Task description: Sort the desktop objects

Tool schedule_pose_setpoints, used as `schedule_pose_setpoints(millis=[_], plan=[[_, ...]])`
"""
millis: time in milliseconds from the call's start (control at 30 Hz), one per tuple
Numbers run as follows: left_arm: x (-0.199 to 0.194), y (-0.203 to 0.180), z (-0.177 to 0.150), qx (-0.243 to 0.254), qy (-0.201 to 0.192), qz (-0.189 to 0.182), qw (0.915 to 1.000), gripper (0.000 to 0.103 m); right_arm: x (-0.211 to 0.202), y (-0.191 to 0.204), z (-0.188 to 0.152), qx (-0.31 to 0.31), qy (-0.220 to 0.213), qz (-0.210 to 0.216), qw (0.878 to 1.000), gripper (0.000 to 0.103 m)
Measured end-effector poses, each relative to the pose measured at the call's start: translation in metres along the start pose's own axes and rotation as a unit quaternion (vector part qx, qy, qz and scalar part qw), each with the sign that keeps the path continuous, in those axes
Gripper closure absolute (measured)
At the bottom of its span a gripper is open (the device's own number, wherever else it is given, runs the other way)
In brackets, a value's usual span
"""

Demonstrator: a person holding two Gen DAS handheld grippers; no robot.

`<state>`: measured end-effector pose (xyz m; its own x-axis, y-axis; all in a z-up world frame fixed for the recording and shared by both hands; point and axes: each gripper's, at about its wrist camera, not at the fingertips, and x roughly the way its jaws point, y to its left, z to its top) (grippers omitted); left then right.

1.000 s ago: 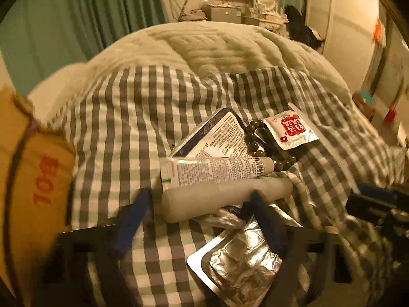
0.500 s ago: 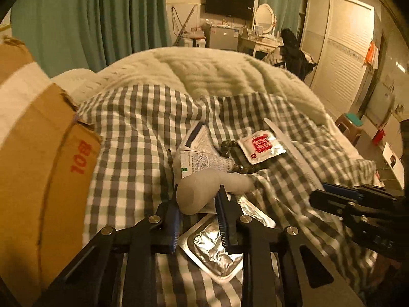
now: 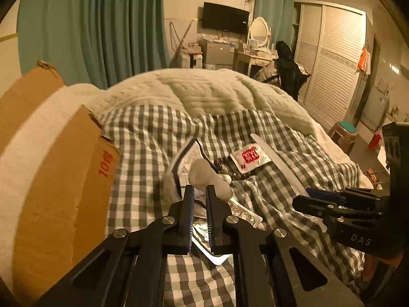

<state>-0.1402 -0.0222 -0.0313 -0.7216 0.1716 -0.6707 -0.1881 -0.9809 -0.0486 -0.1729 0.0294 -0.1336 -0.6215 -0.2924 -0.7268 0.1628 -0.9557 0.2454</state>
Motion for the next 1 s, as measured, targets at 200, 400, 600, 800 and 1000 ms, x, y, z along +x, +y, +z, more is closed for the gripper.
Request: schedule_pose_setpoints(millis=[200,400,600,800,1000], plan=[[0.024,-0.001,-0.002,0.003,0.01,0.026,0.9996,0.044,0.002,-0.001,-0.001,0.003,0.004,0.0,1.0,0.077],[0.039,0.001,-0.003,0.003,0.006,0.043,0.9991,0.059,0.007,-0.006,-0.002,0.01,0.01,0.006,1.0,0.077],[0.037,0.016,-0.003,-0.033,0.005,0.028,0.9991,0.081,0.009,-0.007,-0.003,0.013,0.014,0.01,1.0,0.077],[0.037,0.019,-0.002,-0.05,0.006,0.011,0.9987,0.055,0.019,-0.007,0.0,0.011,0.028,0.012,0.999,0.069],[0.043,0.016,0.007,-0.062,0.0,0.003,0.9981,0.041,0.052,-0.008,0.004,0.005,0.081,0.034,0.996,0.065]])
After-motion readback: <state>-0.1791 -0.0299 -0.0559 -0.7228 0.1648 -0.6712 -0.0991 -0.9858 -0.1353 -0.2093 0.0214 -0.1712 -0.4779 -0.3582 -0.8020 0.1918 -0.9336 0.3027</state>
